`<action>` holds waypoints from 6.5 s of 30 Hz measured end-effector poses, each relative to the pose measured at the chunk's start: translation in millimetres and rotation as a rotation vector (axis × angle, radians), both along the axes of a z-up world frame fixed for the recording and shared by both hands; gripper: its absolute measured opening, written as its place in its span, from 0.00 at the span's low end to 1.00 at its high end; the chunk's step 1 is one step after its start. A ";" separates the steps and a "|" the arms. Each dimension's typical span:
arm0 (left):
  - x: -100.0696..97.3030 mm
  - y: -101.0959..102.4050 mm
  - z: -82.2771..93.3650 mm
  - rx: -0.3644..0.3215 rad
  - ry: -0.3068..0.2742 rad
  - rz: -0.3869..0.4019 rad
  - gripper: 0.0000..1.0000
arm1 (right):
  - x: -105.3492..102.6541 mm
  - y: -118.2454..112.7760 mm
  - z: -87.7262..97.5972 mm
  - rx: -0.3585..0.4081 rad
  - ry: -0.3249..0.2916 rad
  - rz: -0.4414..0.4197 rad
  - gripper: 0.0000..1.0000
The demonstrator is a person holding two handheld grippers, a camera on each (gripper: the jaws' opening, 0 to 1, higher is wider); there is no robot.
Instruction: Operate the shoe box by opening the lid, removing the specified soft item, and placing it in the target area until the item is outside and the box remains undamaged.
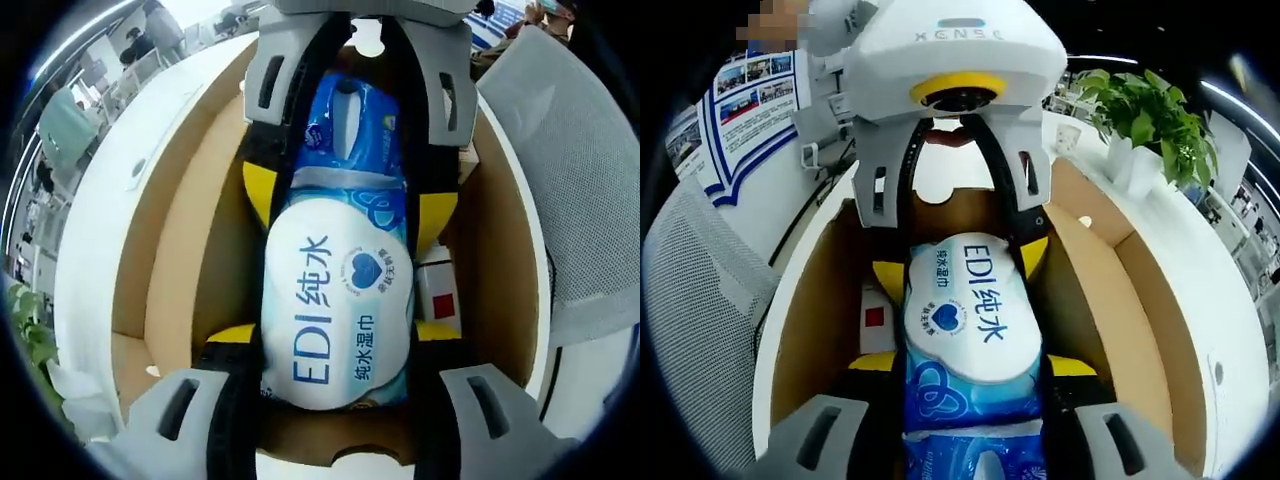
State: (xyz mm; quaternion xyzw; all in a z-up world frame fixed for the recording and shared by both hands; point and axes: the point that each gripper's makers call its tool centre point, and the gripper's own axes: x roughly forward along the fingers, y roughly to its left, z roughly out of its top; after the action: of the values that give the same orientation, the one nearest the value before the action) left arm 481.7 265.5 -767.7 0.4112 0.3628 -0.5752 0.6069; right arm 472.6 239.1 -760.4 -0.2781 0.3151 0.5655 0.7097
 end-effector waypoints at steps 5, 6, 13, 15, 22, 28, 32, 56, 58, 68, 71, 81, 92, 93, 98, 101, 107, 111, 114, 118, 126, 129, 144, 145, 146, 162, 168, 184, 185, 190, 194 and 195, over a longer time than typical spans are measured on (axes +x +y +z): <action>-1.5 -1.0 -0.2 -0.001 0.009 -0.001 0.58 | -0.3 1.1 -4.2 -0.006 0.011 0.002 0.54; -1.7 -1.2 -0.3 -0.002 0.008 -0.003 0.58 | -0.6 1.3 -4.9 -0.007 0.012 0.002 0.55; -1.3 -2.4 -4.2 -0.012 0.007 -0.004 0.59 | 0.9 3.6 -9.5 -0.017 0.013 0.005 0.56; -1.2 -3.5 -6.7 -0.011 0.005 -0.006 0.60 | 0.8 4.0 -10.8 -0.022 0.017 0.008 0.56; -1.2 -5.3 -10.1 -0.021 0.007 -0.016 0.62 | 0.7 5.1 -14.9 -0.037 0.014 0.019 0.57; -1.3 -6.5 -14.1 -0.020 -0.006 -0.027 0.64 | 1.0 8.3 -20.4 -0.048 0.005 0.024 0.58; -1.7 -7.7 -16.2 -0.030 -0.013 -0.032 0.64 | 1.3 9.6 -22.8 -0.050 0.000 0.023 0.58; -0.9 -7.2 -11.7 -0.043 -0.052 -0.037 0.61 | 7.1 10.4 -17.3 -0.011 -0.035 0.003 0.47; -1.2 -6.9 -11.2 -0.035 -0.052 -0.042 0.61 | 7.3 10.6 -16.5 -0.007 -0.035 -0.003 0.46; -1.8 -5.1 -5.8 -0.004 -0.044 -0.062 0.61 | 6.6 11.9 -10.6 0.005 -0.042 -0.014 0.46; -1.9 -5.0 -3.5 0.002 -0.044 -0.067 0.61 | 5.8 11.9 -6.9 0.007 -0.047 -0.016 0.46; -5.6 -3.8 4.0 0.007 -0.048 -0.073 0.61 | 1.6 12.7 2.7 0.016 -0.058 -0.014 0.45; -7.6 1.1 19.0 0.013 -0.057 -0.072 0.61 | -1.1 17.5 18.3 0.033 -0.075 -0.007 0.45; -7.7 1.3 20.1 0.013 -0.057 -0.072 0.61 | -1.2 17.8 19.8 0.034 -0.076 -0.006 0.45; -8.5 1.6 26.9 0.016 -0.061 -0.071 0.61 | -1.5 17.9 26.0 0.036 -0.083 -0.003 0.45; -8.5 2.0 33.4 0.017 -0.068 -0.070 0.61 | -1.2 18.6 32.2 0.043 -0.091 -0.003 0.45; -9.0 2.4 41.4 0.021 -0.075 -0.069 0.61 | -2.3 19.2 41.2 0.050 -0.102 0.001 0.45; -11.9 3.4 47.9 0.022 -0.075 -0.066 0.61 | -4.7 20.3 47.8 0.056 -0.103 0.004 0.45; -12.8 4.0 52.4 0.022 -0.077 -0.062 0.61 | -5.7 20.9 52.5 0.060 -0.105 0.008 0.45; -14.5 4.4 60.0 0.024 -0.077 -0.057 0.61 | -7.0 21.4 60.1 0.066 -0.107 0.015 0.45; -17.3 4.5 74.4 0.036 -0.075 -0.055 0.61 | -10.0 21.6 74.8 0.085 -0.107 0.019 0.44; -18.2 2.9 79.5 0.040 -0.076 -0.055 0.61 | -10.7 20.1 80.3 0.092 -0.107 0.019 0.44; -23.8 -19.0 98.2 0.032 -0.056 -0.059 0.61 | -16.5 -1.9 100.6 0.093 -0.093 0.015 0.43; -24.0 -19.6 98.6 0.032 -0.056 -0.060 0.61 | -16.6 -3.5 101.8 0.093 -0.092 0.015 0.43; -24.3 -22.9 100.6 0.033 -0.053 -0.061 0.61 | -16.8 -5.8 103.4 0.091 -0.089 0.013 0.43; -28.7 -57.2 113.0 0.007 -0.059 -0.082 0.61 | -21.7 -39.8 116.3 0.085 -0.100 -0.006 0.43; -31.7 -69.1 114.2 -0.001 -0.056 -0.092 0.61 | -24.3 -51.1 117.6 0.081 -0.099 -0.013 0.43; -30.7 -104.8 116.2 -0.020 -0.067 -0.113 0.61 | -24.0 -86.5 121.0 0.065 -0.113 -0.031 0.43; -31.0 -106.7 116.2 -0.021 -0.065 -0.115 0.61 | -24.2 -89.2 121.1 0.061 -0.111 -0.032 0.43; -29.5 -117.6 118.2 -0.024 -0.068 -0.123 0.61 | -23.6 -99.4 123.4 0.056 -0.115 -0.037 0.43; -29.3 -126.5 120.1 -0.033 -0.064 -0.130 0.61 | -23.0 -108.5 125.2 0.055 -0.113 -0.042 0.43; -29.1 -128.3 120.3 -0.033 -0.064 -0.131 0.61 | -23.1 -110.2 125.6 0.055 -0.113 -0.043 0.43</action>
State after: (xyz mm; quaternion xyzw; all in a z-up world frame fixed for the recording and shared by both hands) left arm 452.5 137.2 -647.4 0.4421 0.3061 -0.6061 0.5861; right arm 449.5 128.9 -634.8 -0.2832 0.2647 0.5419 0.7457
